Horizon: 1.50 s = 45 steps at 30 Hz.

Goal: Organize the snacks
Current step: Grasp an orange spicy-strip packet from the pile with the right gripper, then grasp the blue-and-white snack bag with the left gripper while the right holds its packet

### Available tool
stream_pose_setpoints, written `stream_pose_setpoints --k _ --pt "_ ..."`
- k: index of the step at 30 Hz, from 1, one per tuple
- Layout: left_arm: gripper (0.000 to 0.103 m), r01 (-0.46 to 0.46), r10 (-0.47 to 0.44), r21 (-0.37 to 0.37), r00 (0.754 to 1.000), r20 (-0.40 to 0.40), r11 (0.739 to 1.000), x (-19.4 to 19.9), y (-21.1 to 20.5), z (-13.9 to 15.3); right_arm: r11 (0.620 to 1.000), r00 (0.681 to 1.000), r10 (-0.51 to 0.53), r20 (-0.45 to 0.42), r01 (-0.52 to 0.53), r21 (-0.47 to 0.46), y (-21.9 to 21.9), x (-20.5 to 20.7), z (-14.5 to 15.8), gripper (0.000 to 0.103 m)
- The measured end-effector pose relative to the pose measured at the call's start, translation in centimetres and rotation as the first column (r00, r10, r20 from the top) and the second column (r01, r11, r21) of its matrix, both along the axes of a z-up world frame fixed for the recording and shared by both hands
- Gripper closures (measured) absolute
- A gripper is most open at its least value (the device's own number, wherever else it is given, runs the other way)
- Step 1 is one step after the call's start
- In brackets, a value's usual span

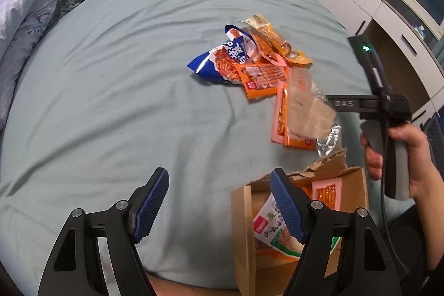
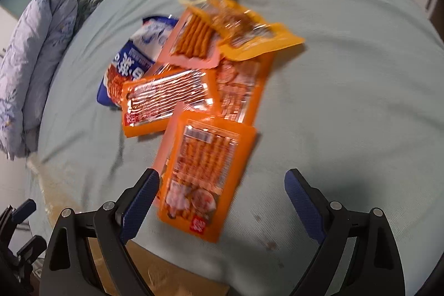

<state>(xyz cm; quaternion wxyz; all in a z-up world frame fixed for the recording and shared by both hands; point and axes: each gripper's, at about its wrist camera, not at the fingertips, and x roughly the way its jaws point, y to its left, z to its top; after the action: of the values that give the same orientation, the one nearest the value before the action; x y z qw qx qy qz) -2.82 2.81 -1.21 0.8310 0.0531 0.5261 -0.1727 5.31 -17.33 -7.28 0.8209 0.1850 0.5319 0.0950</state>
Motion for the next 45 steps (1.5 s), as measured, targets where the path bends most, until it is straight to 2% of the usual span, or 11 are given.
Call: stream_pose_setpoints --k 4,8,10,12,16,18,21,29,36,41,45 --pt "0.027 0.003 -0.003 0.004 1.000 -0.018 1.000 0.4 0.0 -0.5 0.998 0.997 0.067 -0.038 -0.066 0.017 1.4 2.5 -1.9 0.011" --pt "0.027 -0.003 0.003 -0.002 0.999 -0.043 1.000 1.0 0.0 -1.1 0.980 0.990 0.141 -0.018 -0.142 -0.140 3.6 4.3 -2.1 0.015" --pt "0.027 -0.011 0.011 0.001 0.999 -0.051 1.000 1.3 0.0 -1.3 0.953 0.986 0.165 -0.022 -0.165 -0.256 4.9 5.0 -2.3 0.024" --pt "0.027 -0.022 0.022 0.001 0.998 -0.058 1.000 1.5 0.2 -1.5 0.951 0.988 0.157 -0.007 -0.153 -0.268 5.0 5.4 -2.1 0.038" --pt "0.027 -0.040 0.040 0.001 0.998 -0.058 0.999 1.7 0.5 -1.5 0.975 0.993 0.120 0.014 -0.115 -0.192 2.9 5.2 -1.3 0.065" --pt "0.027 -0.047 0.047 0.006 0.998 -0.046 0.999 1.7 0.6 -1.4 0.987 0.996 0.091 0.025 -0.087 -0.133 1.5 4.8 -0.7 0.085" --pt "0.027 -0.063 0.063 0.004 0.998 -0.023 0.998 1.5 1.0 -0.9 0.998 0.997 0.037 0.062 -0.034 -0.058 -0.4 3.7 0.6 0.092" --pt "0.027 -0.113 0.113 -0.015 0.993 0.015 0.994 1.1 2.4 0.3 0.998 0.980 -0.057 0.189 0.055 0.017 -3.1 -2.7 5.0 0.095" --pt "0.027 -0.137 0.139 -0.049 0.989 0.046 0.989 0.6 3.1 1.3 0.979 0.962 -0.169 0.216 0.139 0.148 -5.6 -8.0 5.9 0.095" --pt "0.027 -0.081 0.082 -0.021 0.996 0.046 0.996 1.3 1.9 1.0 0.939 0.947 -0.220 0.236 0.140 0.314 -8.0 -12.4 6.0 0.095" --pt "0.027 -0.012 0.010 0.028 0.998 0.066 1.000 3.5 -0.5 1.0 0.938 0.964 -0.179 0.199 0.105 0.331 -7.1 -11.7 4.5 0.095"
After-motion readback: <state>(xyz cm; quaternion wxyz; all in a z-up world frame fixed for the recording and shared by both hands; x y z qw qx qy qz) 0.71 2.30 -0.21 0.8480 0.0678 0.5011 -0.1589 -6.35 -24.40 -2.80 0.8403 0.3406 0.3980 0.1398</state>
